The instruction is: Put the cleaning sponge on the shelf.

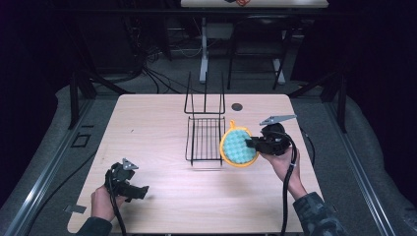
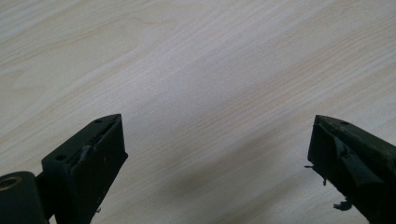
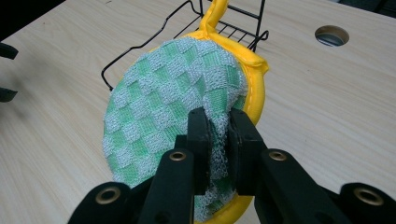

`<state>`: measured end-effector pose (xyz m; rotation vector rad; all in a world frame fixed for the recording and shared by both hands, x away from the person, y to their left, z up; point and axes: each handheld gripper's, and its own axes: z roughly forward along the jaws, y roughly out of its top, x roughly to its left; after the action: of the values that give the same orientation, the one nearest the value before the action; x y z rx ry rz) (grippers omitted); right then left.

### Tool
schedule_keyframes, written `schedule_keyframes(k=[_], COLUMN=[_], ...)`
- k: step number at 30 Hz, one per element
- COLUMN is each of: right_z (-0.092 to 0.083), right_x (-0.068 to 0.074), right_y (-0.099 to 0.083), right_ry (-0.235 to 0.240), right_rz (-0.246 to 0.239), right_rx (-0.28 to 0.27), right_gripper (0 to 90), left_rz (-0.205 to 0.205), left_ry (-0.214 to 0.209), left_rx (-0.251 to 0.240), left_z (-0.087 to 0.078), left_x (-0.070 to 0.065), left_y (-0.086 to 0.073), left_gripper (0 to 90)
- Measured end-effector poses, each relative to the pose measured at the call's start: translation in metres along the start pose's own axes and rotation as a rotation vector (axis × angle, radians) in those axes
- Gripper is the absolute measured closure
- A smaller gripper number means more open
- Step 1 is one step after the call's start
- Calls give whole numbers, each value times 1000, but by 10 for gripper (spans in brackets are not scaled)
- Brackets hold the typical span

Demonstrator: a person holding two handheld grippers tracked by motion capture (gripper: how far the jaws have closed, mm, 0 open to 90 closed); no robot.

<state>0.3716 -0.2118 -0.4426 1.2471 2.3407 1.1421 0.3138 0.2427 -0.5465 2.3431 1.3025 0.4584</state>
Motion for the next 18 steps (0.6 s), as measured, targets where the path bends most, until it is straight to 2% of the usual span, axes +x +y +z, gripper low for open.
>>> schedule_keyframes(k=[18], right_z=[19], right_x=[8], right_y=[19], right_ry=[12], right_rz=[-14], right_rx=[-6], right_gripper=[807], left_rz=[-1], left_ry=[1], left_rx=[2], left_z=[0], left_x=[0], left_y=[0], left_gripper=[40])
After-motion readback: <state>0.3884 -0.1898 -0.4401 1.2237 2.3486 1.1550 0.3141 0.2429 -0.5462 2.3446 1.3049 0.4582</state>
